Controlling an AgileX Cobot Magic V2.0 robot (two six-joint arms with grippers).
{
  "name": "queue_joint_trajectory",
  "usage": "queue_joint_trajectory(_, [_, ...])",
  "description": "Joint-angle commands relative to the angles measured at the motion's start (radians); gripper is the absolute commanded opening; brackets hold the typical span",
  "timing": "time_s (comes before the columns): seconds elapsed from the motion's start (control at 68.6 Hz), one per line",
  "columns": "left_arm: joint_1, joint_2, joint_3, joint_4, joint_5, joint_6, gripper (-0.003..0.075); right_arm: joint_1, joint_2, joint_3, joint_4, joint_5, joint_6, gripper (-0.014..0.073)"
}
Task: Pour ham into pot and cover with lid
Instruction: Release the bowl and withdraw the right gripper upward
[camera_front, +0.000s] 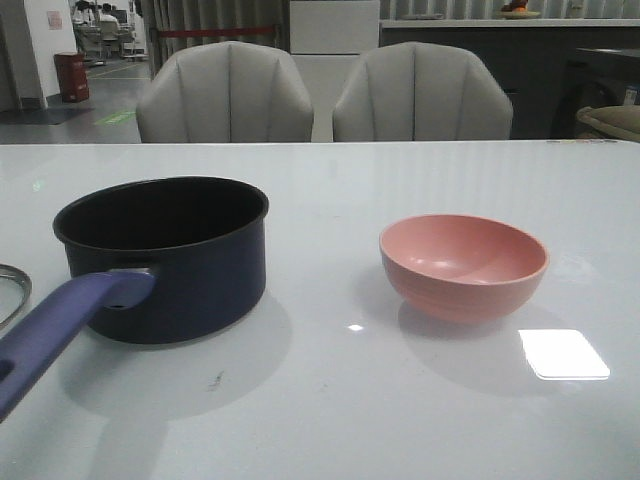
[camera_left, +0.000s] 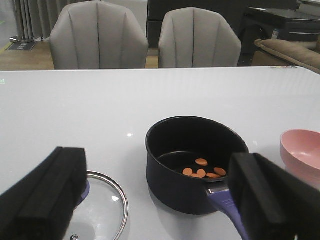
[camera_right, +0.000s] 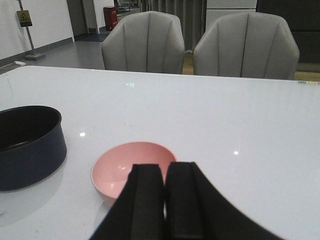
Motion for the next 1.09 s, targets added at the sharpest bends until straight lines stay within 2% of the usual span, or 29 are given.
queue_joint_trajectory(0.0, [-0.006, 0.056, -0.074, 0.006, -0.040, -0.002, 0.0617, 0.002, 0.010, -0.027, -0.010, -0.093, -0.006, 0.0162])
queue_joint_trajectory(0.087, [0.000, 0.129, -0.150, 0.033, 0.022, -0.037, 0.0618, 0.002, 0.010, -0.027, -0.010, -0.093, -0.006, 0.0162])
queue_joint_trajectory(0.204, [0.021, 0.277, -0.274, 0.144, 0.111, -0.166, 0.0618, 0.002, 0.010, -0.027, -0.010, -0.093, -0.006, 0.0162])
queue_joint_trajectory(0.394, [0.063, 0.541, -0.417, 0.194, 0.181, -0.182, 0.0617, 0.002, 0.010, -0.027, -0.010, -0.093, -0.006, 0.0162])
queue_joint_trajectory(0.583, [0.119, 0.804, -0.512, 0.106, 0.228, -0.190, 0.0617, 0.002, 0.010, -0.027, -0.010, -0.093, -0.006, 0.0162])
queue_joint_trajectory(0.845, [0.207, 1.108, -0.654, 0.084, 0.349, -0.150, 0.0617, 0.002, 0.010, -0.027, -0.010, -0.093, -0.006, 0.0162])
queue_joint_trajectory(0.991, [0.276, 1.251, -0.743, -0.055, 0.421, -0.017, 0.0617, 0.002, 0.010, -0.027, -0.010, -0.093, -0.006, 0.0162])
queue_joint_trajectory(1.079, [0.326, 1.328, -0.794, -0.095, 0.441, -0.004, 0.0617, 0.002, 0.010, -0.027, -0.010, -0.093, -0.006, 0.0162])
